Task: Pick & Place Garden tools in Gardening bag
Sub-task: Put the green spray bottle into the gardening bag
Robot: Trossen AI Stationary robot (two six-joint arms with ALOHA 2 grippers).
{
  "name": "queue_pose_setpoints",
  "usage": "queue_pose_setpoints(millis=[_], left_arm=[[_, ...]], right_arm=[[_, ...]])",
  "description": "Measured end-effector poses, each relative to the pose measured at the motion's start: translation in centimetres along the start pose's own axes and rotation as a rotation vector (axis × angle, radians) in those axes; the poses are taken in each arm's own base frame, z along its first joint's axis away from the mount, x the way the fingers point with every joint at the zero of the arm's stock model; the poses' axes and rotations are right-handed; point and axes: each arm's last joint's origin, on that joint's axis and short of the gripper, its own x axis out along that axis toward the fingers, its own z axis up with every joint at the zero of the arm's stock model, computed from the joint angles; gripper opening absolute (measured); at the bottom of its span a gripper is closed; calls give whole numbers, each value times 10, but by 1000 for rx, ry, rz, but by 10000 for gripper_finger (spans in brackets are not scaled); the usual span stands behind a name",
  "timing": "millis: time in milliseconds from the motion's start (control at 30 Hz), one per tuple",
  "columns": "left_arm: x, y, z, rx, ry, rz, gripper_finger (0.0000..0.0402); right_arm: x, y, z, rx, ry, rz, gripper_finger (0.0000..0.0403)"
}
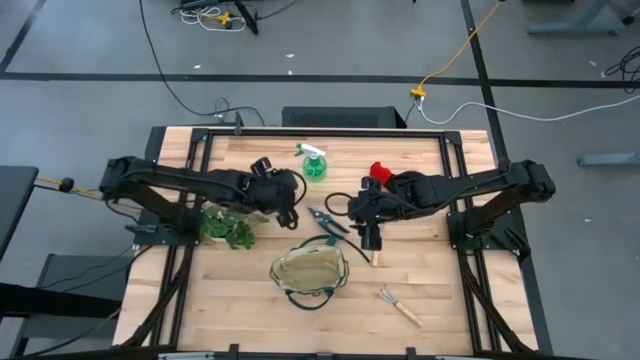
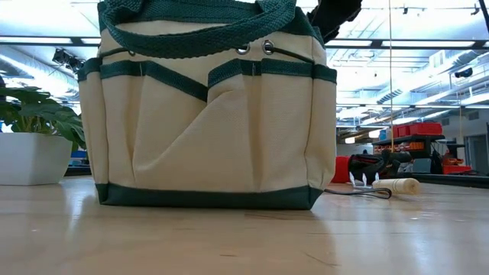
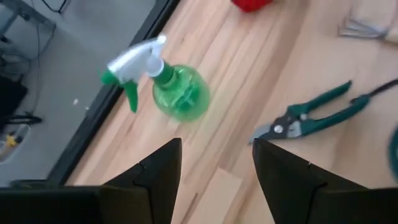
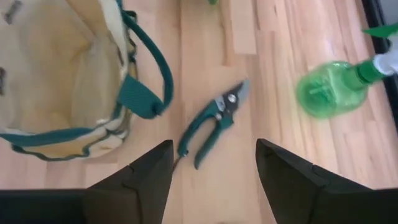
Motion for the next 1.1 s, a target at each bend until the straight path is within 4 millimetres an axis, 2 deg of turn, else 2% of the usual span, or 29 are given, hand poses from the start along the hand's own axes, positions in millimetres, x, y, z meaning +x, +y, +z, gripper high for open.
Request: queue_pose_setpoints(millis=[167,333,600,900,1100], left_arm=[[38,8,-18,-112,-55,19,206],[68,22,-24,-247,-136,49,206],[90,40,-29,-408,-214,85,206],[118,40,-28,-436,-227,87,206],[133,40,-33,-420,-176,86,206]], right_arm=[[0,0,-1,17,9,0,231],[0,-1,-1,18,4,-33,231],[0,-4,-1,20,-2,-135,231],[0,-5,1,21,-20,-183,231],[17,-10,-10,-2,-22,-293,231]])
